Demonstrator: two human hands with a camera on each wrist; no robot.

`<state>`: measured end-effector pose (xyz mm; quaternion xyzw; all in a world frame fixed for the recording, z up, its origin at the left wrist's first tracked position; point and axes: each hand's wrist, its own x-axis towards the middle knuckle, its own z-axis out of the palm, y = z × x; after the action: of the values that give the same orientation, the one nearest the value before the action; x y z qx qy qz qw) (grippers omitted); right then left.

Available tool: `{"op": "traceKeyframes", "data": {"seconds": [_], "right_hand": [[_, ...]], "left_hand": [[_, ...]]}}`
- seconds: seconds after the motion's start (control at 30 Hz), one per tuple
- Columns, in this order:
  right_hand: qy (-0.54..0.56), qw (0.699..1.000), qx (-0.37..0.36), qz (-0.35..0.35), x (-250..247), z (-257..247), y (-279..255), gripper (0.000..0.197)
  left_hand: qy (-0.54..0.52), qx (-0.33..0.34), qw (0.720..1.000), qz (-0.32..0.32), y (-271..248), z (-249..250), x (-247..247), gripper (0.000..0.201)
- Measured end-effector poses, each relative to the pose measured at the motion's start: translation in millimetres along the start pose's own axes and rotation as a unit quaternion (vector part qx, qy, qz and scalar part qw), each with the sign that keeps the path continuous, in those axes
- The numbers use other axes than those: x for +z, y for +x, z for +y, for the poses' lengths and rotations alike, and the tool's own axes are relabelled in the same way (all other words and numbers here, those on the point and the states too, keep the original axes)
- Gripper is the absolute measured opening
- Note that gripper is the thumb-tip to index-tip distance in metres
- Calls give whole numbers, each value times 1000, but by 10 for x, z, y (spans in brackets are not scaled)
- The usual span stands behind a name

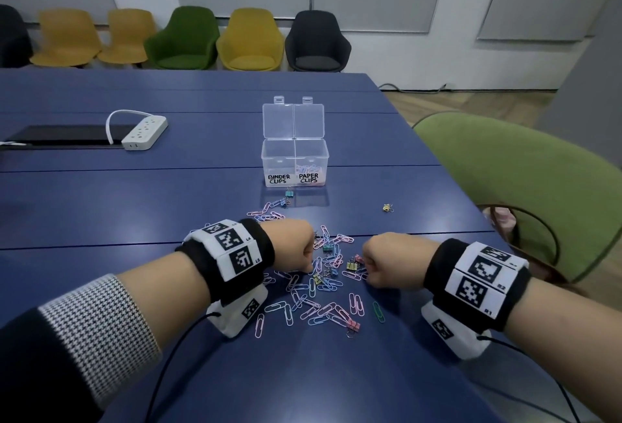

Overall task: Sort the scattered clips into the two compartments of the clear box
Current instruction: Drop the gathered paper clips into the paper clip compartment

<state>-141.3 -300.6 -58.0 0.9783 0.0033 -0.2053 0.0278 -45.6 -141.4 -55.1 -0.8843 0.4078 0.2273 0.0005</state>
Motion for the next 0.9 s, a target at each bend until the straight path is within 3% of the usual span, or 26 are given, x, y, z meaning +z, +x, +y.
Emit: {"op": "traceKeyframes", "data": {"seconds": [0.1, 0.17, 0.2, 0.23, 0.27, 0.33, 0.37, 0.4, 0.47, 0.53, 0.6, 0.7, 0.8, 0.9], "right_hand": [[33, 999, -10, 6, -20, -4, -25, 11], [106, 994, -19, 21, -55, 74, -30, 16], [168, 985, -17, 30, -76, 134, -28, 18], [261, 964, -10, 36, -100, 191, -38, 20], [386, 922, -3, 38, -122, 239, -55, 22], [642, 766, -4, 41, -152, 315, -66, 25], [730, 683, -6, 39, -173, 335, -69, 25], [784, 619, -4, 35, -192, 342, -71, 24], [844, 536, 6, 32, -227, 320, -53, 20], [877, 479, 25, 40, -232, 287, -12, 19], [883, 467, 25, 45, -215, 243, 49, 19], [863, 504, 18, 36, -195, 207, 147, 16], [827, 562, 25, -7, -224, 239, 247, 16], [775, 627, 52, -61, -297, 313, 362, 13]], "left_hand": [[-53, 9, 999, 7, -49, -79, -76, 18], [-154, 28, 988, 14, -86, -195, -137, 18], [-251, 32, 967, 17, -110, -249, -163, 18], [-373, 35, 927, 22, -141, -287, -181, 18], [-503, 38, 863, 27, -162, -321, -187, 19], [-704, 44, 708, 36, -182, -396, -202, 11], [-764, 44, 642, 38, -184, -429, -205, 9], [-807, 41, 587, 38, -164, -470, -191, 12], [-860, 21, 509, 37, -120, -503, -159, 12], [-882, -1, 470, 29, -86, -481, -110, 10], [-886, -17, 463, -2, -72, -440, -68, 9], [-866, -48, 497, -44, -54, -412, -68, 11], [-819, -91, 559, -87, -27, -416, -145, 16], [-728, -115, 663, -130, 55, -461, -265, 23]]}}
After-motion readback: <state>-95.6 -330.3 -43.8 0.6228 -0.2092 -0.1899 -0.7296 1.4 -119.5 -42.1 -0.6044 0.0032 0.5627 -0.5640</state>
